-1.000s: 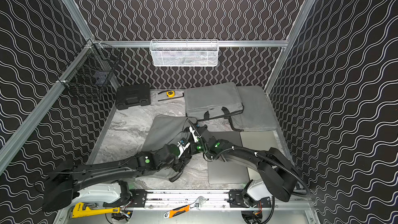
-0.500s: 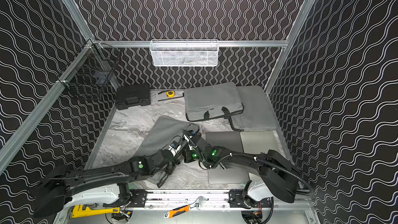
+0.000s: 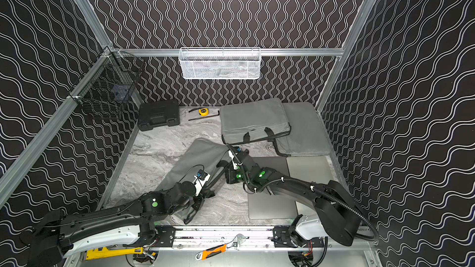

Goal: Open the zippered laptop bag and take out the laptop
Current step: Unzip the zipper on the zippered laptop bag.

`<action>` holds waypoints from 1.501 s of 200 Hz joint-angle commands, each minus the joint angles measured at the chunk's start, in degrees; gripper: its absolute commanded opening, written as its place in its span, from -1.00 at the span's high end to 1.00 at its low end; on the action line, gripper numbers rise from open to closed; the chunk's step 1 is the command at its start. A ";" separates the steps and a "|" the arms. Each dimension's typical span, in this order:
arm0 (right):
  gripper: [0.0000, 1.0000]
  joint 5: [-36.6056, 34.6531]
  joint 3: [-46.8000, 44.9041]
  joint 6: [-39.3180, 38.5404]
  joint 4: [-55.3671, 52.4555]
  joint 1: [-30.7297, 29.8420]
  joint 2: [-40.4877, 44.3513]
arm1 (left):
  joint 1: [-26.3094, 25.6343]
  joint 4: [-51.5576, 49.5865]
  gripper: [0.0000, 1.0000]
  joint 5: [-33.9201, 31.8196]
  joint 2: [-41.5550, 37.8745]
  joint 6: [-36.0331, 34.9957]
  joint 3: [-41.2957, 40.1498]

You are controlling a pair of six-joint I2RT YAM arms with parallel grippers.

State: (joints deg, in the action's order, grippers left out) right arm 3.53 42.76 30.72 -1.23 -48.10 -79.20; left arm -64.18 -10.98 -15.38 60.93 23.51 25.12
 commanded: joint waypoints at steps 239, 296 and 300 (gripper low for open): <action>1.00 3.41 -0.96 -3.93 7.70 6.12 -0.12 | 1.96 5.02 -0.46 1.08 15.08 -7.67 14.80; 1.00 9.17 -3.98 -4.73 9.73 4.94 3.64 | 5.43 10.95 -0.30 4.13 21.58 -12.04 16.67; 1.00 9.66 -4.24 -4.90 9.91 4.76 3.74 | 5.75 11.32 -0.28 4.56 21.52 -12.30 16.48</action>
State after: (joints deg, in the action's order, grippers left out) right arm 8.75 39.22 26.50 2.94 -42.83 -76.51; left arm -59.81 -5.41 -13.15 82.04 14.57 41.76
